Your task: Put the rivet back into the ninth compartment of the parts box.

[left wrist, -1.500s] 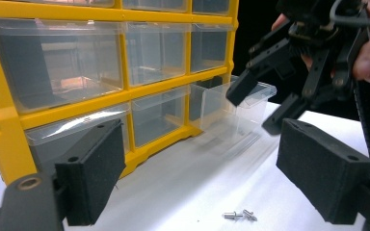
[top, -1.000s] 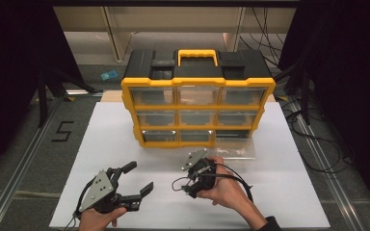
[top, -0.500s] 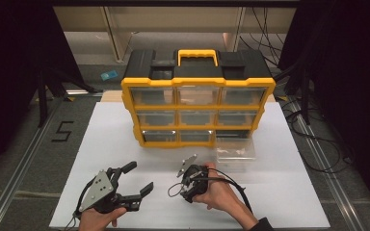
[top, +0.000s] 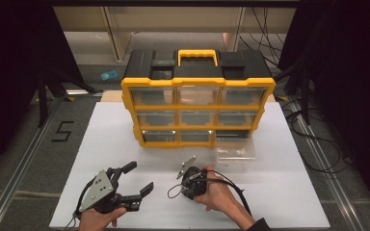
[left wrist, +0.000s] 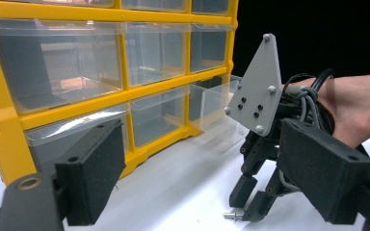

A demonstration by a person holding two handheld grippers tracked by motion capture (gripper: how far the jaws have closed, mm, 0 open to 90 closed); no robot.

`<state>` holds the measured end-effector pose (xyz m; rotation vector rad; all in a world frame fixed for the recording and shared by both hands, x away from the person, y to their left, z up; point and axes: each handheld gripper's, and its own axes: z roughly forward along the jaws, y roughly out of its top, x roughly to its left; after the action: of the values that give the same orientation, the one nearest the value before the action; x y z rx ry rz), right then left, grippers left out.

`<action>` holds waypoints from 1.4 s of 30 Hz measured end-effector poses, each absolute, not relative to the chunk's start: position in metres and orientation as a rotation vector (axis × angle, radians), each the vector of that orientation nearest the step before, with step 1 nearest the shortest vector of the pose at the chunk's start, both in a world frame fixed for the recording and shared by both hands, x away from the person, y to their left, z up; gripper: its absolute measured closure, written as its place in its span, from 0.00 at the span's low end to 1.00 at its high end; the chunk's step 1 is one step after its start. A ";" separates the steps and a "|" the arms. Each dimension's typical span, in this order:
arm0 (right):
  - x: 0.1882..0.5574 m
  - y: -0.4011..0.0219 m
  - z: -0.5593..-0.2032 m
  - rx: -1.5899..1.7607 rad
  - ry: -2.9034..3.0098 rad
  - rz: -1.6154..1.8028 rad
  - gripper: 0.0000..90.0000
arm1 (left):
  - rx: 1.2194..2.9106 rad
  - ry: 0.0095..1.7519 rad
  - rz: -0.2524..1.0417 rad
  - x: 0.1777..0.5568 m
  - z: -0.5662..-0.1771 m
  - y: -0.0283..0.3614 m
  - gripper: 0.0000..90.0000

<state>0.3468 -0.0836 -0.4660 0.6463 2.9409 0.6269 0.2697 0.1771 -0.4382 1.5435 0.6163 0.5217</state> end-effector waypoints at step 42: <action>0.357 -0.141 -0.380 0.718 2.666 0.912 0.93 | 1.539 0.615 0.522 0.270 -0.438 0.177 0.19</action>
<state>0.3570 -0.1415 -0.3796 0.7183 2.6662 0.9115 0.2697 0.1773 -0.4378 1.5395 0.6148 0.5219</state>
